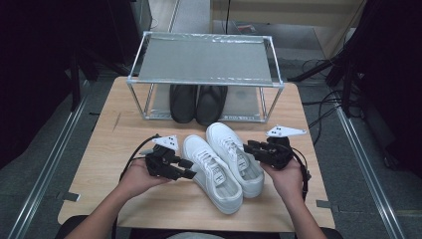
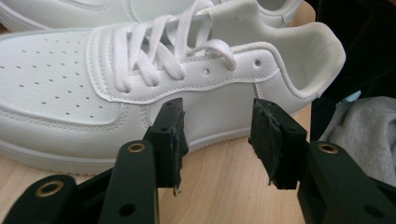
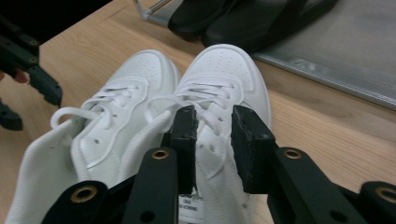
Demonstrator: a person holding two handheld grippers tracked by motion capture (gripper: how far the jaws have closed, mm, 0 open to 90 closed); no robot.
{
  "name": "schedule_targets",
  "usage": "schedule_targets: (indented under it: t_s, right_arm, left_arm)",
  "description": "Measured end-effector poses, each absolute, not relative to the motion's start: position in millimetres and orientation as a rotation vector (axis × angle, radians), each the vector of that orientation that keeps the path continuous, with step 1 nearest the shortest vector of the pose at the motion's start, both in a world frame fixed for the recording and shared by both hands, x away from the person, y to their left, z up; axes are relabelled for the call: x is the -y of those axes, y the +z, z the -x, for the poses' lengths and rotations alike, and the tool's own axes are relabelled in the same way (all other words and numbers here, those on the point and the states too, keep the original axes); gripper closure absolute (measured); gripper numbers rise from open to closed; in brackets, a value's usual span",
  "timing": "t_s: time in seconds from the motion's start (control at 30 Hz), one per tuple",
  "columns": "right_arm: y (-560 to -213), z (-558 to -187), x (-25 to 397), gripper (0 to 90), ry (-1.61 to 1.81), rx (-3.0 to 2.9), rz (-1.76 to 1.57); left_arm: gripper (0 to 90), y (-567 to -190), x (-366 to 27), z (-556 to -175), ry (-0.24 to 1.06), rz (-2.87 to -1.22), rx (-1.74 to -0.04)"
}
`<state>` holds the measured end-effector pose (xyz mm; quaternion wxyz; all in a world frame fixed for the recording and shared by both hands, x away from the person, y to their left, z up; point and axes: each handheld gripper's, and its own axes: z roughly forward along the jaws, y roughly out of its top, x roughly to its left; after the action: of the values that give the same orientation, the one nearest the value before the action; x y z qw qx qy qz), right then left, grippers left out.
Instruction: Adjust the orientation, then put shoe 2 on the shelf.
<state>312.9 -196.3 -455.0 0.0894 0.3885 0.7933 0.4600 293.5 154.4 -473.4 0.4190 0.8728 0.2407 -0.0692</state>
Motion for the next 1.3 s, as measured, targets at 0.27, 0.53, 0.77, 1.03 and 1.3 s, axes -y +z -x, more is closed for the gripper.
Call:
schedule_targets:
  t_s: [0.27, 0.53, 0.77, 1.03, 1.3]
  right_arm:
    - [-453, -305, 185, 60.9, 1.392, -2.406, -1.147]
    - [-450, -293, 176, 59.0, 1.406, -2.417, -1.112]
    - [-453, -287, 165, 55.1, 1.407, -2.453, -1.093]
    - [-460, -284, 160, 49.8, 1.402, -2.459, -1.126]
    - [-464, -281, 156, 42.5, 1.392, -2.463, -1.148]
  left_arm:
    - [46.8, -471, -164, -295, -0.105, -2.17, -0.631]
    - [41.1, -472, -174, -300, -0.053, -2.152, -0.7]
    - [40.4, -470, -183, -302, -0.034, -2.129, -0.726]
    - [40.3, -468, -192, -307, -0.019, -2.108, -0.756]
    - [40.2, -468, -194, -314, -0.012, -2.103, -0.766]
